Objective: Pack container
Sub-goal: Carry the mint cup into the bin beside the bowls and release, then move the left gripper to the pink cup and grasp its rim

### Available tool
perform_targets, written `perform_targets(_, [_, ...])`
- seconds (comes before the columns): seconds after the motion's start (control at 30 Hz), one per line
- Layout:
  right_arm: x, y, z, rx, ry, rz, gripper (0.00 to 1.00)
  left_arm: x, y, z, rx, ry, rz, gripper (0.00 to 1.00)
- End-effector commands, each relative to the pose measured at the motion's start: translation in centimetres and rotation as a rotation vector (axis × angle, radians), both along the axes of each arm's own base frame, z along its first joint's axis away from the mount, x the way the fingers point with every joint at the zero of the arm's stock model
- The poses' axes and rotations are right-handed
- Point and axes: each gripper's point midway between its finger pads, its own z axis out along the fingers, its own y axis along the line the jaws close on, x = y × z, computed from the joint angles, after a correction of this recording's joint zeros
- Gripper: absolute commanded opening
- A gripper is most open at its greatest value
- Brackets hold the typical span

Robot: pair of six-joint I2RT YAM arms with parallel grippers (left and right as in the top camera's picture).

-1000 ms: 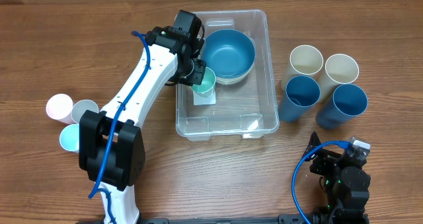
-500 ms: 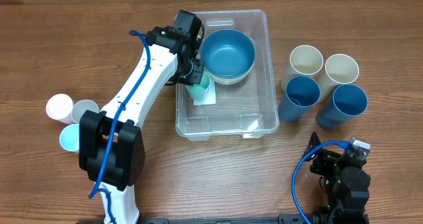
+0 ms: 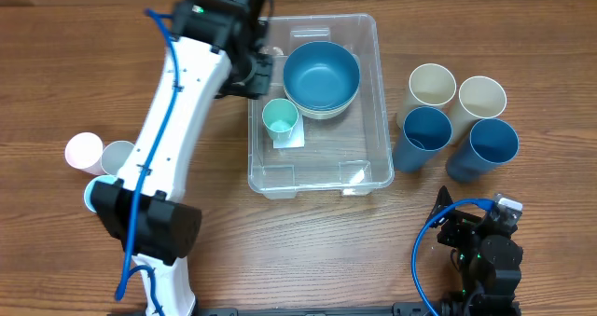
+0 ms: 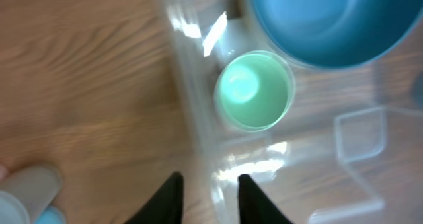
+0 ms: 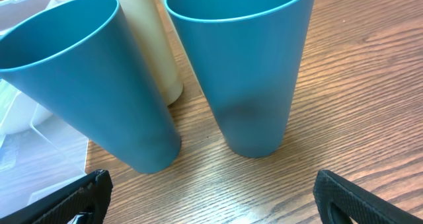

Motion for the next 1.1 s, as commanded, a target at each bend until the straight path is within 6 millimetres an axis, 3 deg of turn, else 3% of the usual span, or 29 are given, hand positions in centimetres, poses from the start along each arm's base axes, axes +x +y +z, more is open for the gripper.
perform_targets(0.0, [-0.1,-0.2,-0.6,0.004,0.01,-0.011,1.0,-0.9,6.0,0.9,0.083,0.053,0.106,0.19])
perform_targets(0.03, [-0.1,-0.2,-0.6,0.004,0.01,-0.011,1.0,-0.9,6.8,0.9,0.081,0.057,0.128,0.16])
perform_targets(0.23, [-0.1,-0.2,-0.6,0.004,0.01,-0.011,1.0,-2.3,13.6,1.0,0.026,0.095,0.309,0.21])
perform_targets(0.47, [-0.1,-0.2,-0.6,0.004,0.01,-0.011,1.0,-8.8,23.6,1.5,0.042,0.119,0.66,0.24])
perform_targets(0.5, [-0.1,-0.2,-0.6,0.004,0.01,-0.011,1.0,-9.9,25.7,1.3,-0.012,0.1,0.748,0.27])
perform_targets(0.67, [-0.1,-0.2,-0.6,0.004,0.01,-0.011,1.0,-11.9,30.5,-1.0,-0.124,0.074,0.921,0.48])
perform_targets(0.77, [-0.1,-0.2,-0.6,0.004,0.01,-0.011,1.0,-12.4,32.4,-4.1,-0.188,0.077,0.993,0.56])
perform_targets(0.93, [-0.1,-0.2,-0.6,0.004,0.01,-0.011,1.0,-10.2,32.8,-7.8,-0.358,0.014,0.934,0.61])
perform_targets(1.07, [-0.1,-0.2,-0.6,0.004,0.01,-0.011,1.0,-9.4,33.3,-10.1,-0.353,0.034,0.924,0.6])
